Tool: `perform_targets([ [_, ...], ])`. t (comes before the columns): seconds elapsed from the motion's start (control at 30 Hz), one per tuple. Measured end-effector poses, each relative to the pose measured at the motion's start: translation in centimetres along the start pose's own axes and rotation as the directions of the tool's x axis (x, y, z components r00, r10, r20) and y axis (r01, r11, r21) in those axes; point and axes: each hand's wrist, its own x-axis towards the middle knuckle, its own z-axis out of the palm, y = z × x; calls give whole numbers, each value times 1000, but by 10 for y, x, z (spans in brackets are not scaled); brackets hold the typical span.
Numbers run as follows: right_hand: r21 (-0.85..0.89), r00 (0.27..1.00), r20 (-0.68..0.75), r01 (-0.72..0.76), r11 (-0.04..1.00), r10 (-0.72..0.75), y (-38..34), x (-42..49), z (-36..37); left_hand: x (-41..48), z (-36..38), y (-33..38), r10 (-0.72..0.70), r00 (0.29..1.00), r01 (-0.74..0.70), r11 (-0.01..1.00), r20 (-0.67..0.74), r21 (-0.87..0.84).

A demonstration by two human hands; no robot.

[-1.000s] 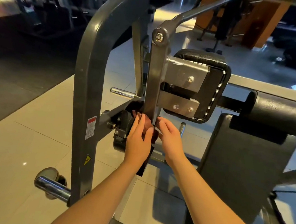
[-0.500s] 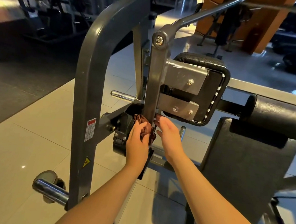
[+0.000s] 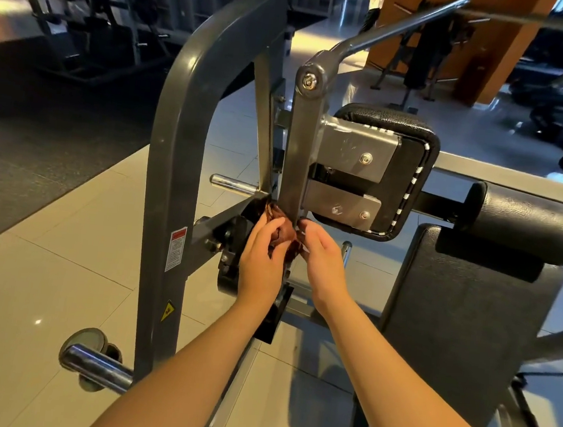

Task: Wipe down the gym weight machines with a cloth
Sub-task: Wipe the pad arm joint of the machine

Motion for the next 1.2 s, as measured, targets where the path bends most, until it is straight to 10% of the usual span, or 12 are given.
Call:
perform_targets([
  [0.27,-92,998,16,-53,994,55,2,-10,-1,-41,6,-50,-214,961,201,976,176,87],
  [0.57,-60,999,-41,15,998,-18,-3,-9,-8,6,-5,23,54,998,-54,999,-18,-4],
  [1.2,-90,997,-70,-26,996,20,-11,-8,8,8,-16,15,-37,998,37,999,58,-7],
])
